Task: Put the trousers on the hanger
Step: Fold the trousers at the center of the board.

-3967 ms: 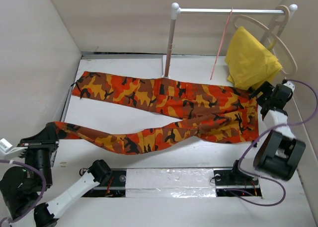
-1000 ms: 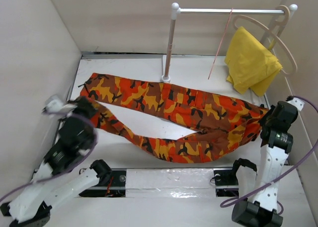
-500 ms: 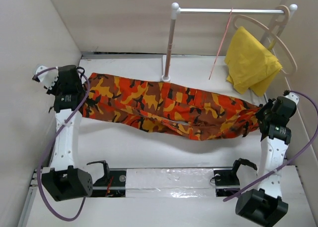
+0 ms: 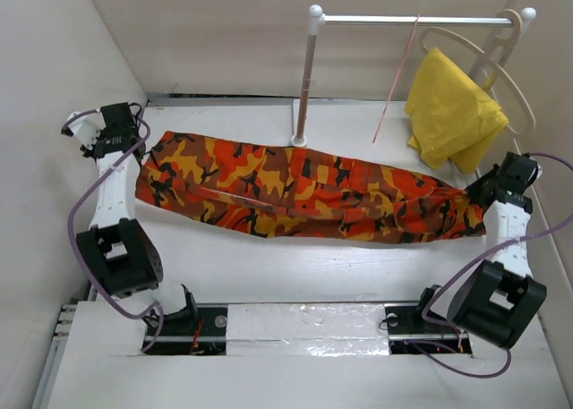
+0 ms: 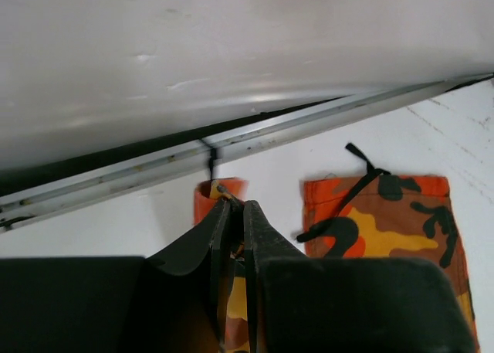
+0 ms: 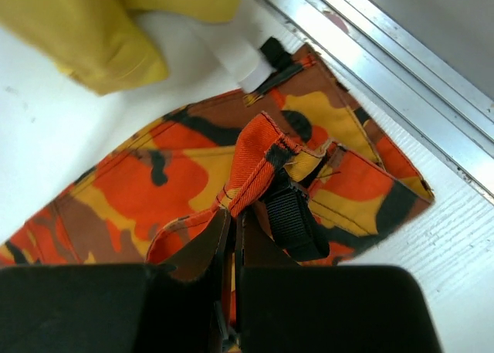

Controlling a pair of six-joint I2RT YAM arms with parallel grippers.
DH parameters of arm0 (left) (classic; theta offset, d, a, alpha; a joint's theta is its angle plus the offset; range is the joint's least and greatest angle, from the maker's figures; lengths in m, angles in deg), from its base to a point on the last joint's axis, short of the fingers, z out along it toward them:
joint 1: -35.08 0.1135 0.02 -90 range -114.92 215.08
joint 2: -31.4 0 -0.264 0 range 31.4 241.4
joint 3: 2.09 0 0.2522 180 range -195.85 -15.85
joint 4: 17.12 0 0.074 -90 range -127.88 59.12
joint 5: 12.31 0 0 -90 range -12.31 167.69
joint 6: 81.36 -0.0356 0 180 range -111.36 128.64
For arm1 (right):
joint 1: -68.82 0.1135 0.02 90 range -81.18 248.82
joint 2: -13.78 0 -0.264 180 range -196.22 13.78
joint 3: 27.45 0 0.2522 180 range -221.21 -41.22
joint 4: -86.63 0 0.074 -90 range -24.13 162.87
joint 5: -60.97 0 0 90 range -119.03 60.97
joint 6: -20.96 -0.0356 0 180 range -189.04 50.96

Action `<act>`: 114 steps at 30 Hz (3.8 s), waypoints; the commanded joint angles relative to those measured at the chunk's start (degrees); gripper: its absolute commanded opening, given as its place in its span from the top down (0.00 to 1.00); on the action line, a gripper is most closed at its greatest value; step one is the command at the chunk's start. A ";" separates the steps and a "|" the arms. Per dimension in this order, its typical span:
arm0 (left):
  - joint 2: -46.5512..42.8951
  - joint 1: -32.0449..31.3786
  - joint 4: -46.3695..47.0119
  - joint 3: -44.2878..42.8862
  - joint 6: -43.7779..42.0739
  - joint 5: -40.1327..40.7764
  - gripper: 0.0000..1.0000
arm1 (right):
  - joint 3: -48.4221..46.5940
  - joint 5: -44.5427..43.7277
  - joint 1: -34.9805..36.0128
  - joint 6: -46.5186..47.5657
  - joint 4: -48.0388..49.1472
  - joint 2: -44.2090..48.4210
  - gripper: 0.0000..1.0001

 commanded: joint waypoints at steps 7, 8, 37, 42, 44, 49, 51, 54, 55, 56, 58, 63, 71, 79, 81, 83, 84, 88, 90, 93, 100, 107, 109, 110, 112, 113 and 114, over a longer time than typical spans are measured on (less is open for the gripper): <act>10.54 1.06 7.79 -11.08 -1.96 -2.34 1.00 | -6.38 -4.60 0.87 -7.10 9.79 -10.44 1.00; 11.77 1.06 7.61 -13.53 -1.96 -2.44 1.00 | -7.08 -5.30 0.87 -7.28 10.32 -11.32 1.00; 43.59 -5.00 13.84 -43.34 -15.84 -0.86 1.00 | -29.33 -2.76 2.71 -5.44 11.28 -39.54 1.00; 47.01 -5.80 14.90 -44.66 -18.92 -1.29 0.85 | -28.71 -1.97 3.24 -5.61 12.52 -39.11 0.99; 47.37 -6.33 14.12 -44.23 -18.84 -1.56 0.76 | -27.84 -0.93 3.24 -5.44 13.65 -38.32 0.89; 43.43 -6.33 15.42 -38.79 -19.45 -1.12 0.53 | -25.73 2.86 2.10 -5.70 14.97 -34.98 0.58; 39.84 -6.33 16.04 -34.92 -19.45 -0.94 0.46 | -23.98 4.44 1.57 -6.84 16.56 -31.99 0.40; 34.74 -6.33 16.57 -28.86 -18.75 -1.12 0.43 | -18.97 6.81 1.57 -8.51 19.89 -26.81 0.23; 33.59 -6.33 16.22 -27.19 -18.23 -1.21 0.42 | -15.83 7.34 1.57 -8.86 20.77 -25.49 0.16; 32.27 -6.33 16.05 -23.35 -17.70 -1.82 0.43 | -14.05 8.65 1.57 -9.30 22.69 -22.78 0.16; 28.58 -6.33 15.43 -19.03 -15.51 -2.61 0.42 | -10.36 9.36 1.57 -9.57 24.11 -19.69 0.13; 20.68 -5.10 14.54 -4.08 -8.92 -11.38 0.38 | 6.50 13.67 0.96 -9.74 32.11 -7.57 0.07; 15.47 -3.69 21.40 9.73 -8.20 -25.10 0.29 | 28.84 12.97 -0.09 -9.74 40.80 7.74 0.05; 17.75 -3.69 22.28 8.59 -5.92 -27.49 0.31 | 32.46 20.43 -6.51 -7.28 45.21 -3.67 0.05; 18.89 -3.69 22.64 8.42 -5.74 -28.36 0.31 | 32.37 22.97 -6.51 -7.98 47.76 -6.65 0.07; 20.04 -3.69 22.46 7.72 -5.22 -29.15 0.31 | 31.59 23.52 -6.51 -8.86 48.20 -8.07 0.11; 21.00 -3.69 22.46 7.11 -4.87 -29.33 0.34 | 31.41 24.39 -6.51 -9.47 48.46 -9.21 0.15; 21.45 -3.69 23.42 7.54 -4.07 -27.84 0.60 | 30.79 23.87 -6.51 -10.27 48.20 -8.96 0.41; 21.62 -3.69 22.99 6.93 -4.25 -26.09 0.87 | 30.53 23.26 -6.51 -9.66 46.98 -8.43 0.76; 21.36 -3.69 21.32 5.88 -4.51 -22.84 1.00 | 31.05 22.03 -7.04 -8.43 45.13 -5.98 1.00; 17.50 -3.69 17.72 7.80 -8.64 -10.44 1.00 | 32.46 20.35 -9.14 -4.39 38.89 3.16 1.00; 10.12 -3.69 11.23 15.25 -7.95 -3.34 1.00 | 34.13 26.15 -15.82 3.08 25.92 15.46 1.00; 6.78 -3.16 9.02 18.33 -5.49 -1.65 1.00 | 35.18 28.95 -18.45 6.24 21.68 19.33 1.00; 5.46 -2.38 8.32 19.48 -4.87 -1.99 1.00 | 35.53 29.84 -18.99 7.04 18.18 23.43 1.00; 1.60 -2.37 8.05 20.63 -5.21 -2.96 1.00 | 37.11 31.16 -19.52 8.36 16.22 27.24 0.96; 0.37 -2.37 8.13 20.81 -5.48 -3.75 1.00 | 37.90 31.95 -19.52 8.10 17.08 30.04 0.73; -1.65 -2.37 8.48 21.07 -6.26 -4.45 1.00 | 38.17 31.52 -19.52 7.06 16.22 30.68 0.60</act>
